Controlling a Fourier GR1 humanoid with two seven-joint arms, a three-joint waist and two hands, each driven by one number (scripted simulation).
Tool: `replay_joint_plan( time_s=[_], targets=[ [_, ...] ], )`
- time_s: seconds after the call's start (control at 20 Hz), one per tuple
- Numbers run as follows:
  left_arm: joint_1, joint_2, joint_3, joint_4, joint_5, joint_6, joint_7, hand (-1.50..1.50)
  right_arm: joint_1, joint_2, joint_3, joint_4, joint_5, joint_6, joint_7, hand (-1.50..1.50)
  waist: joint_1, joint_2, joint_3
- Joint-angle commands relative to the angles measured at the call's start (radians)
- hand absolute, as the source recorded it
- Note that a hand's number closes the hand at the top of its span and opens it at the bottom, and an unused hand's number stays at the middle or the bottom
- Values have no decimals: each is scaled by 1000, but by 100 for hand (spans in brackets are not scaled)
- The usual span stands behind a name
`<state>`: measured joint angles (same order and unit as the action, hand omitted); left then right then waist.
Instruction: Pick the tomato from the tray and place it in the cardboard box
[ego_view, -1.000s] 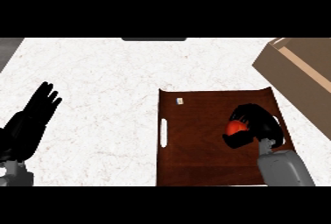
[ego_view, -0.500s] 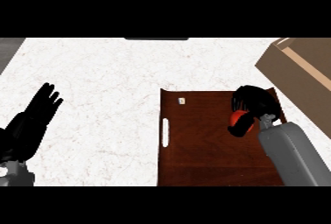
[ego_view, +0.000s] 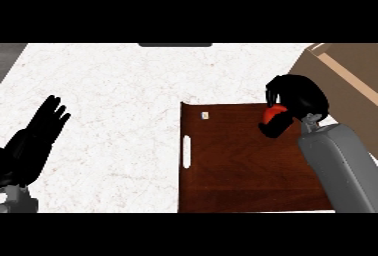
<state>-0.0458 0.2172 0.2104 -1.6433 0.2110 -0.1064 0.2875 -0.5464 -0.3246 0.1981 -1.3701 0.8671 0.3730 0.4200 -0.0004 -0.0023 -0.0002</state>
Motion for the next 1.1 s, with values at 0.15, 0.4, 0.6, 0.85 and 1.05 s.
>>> replay_joint_plan(
  time_s=[0.15,0.4,0.6,0.85,1.05],
  targets=[
    [17,35,43,1,39,-38,5,0,-79,-25,-60,-274,8,36,96,150,-4,-4,-1],
    [-2,4,13,11,9,-11,1,0,-179,-52,-177,-404,1,95,243,150,-8,-4,-1],
    [80,-35,-20,-4,-30,-22,-80,0,-185,-129,-291,-410,-10,103,237,150,-3,-1,0],
    [3,-16,-16,-60,-11,14,50,0,-218,-178,-353,-338,11,113,240,150,3,1,0],
    [-49,20,38,23,16,-11,23,0,-245,-220,-387,-230,29,72,187,150,3,3,0]
  ],
)
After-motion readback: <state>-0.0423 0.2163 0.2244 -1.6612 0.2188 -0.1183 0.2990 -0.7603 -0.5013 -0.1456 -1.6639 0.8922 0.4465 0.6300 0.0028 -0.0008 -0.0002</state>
